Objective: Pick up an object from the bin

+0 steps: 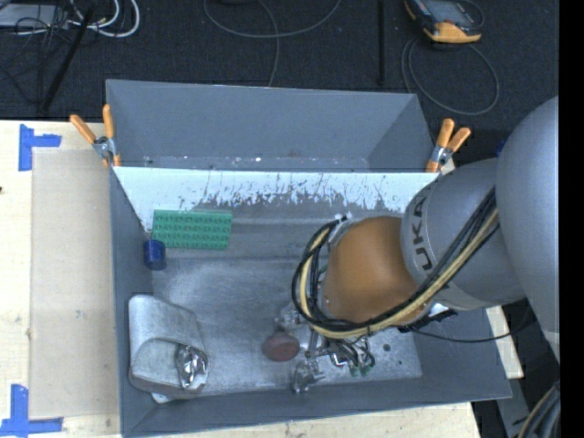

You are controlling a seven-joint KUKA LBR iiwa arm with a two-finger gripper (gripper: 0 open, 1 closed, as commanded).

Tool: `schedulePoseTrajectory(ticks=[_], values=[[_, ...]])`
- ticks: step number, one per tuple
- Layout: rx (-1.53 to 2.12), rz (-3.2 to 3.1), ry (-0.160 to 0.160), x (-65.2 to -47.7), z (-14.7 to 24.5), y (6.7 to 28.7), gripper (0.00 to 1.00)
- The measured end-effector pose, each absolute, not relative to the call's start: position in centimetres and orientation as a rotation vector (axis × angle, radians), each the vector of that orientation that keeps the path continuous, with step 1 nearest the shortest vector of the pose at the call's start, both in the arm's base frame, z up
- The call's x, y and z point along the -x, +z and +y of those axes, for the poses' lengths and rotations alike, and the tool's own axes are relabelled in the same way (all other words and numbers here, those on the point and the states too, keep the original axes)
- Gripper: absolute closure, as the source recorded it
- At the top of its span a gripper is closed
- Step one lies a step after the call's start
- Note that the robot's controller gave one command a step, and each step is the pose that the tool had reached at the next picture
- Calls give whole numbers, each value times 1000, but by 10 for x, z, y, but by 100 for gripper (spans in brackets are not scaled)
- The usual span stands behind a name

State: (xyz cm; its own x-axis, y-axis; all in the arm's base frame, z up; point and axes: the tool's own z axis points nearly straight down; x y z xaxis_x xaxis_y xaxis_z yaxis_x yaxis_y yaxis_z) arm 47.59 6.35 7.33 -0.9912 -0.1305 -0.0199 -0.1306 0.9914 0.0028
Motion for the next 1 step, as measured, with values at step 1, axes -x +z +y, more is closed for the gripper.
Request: schedulePoseTrajectory(ticks=[1], values=[[594, 3083, 0, -495, 68, 71, 0]])
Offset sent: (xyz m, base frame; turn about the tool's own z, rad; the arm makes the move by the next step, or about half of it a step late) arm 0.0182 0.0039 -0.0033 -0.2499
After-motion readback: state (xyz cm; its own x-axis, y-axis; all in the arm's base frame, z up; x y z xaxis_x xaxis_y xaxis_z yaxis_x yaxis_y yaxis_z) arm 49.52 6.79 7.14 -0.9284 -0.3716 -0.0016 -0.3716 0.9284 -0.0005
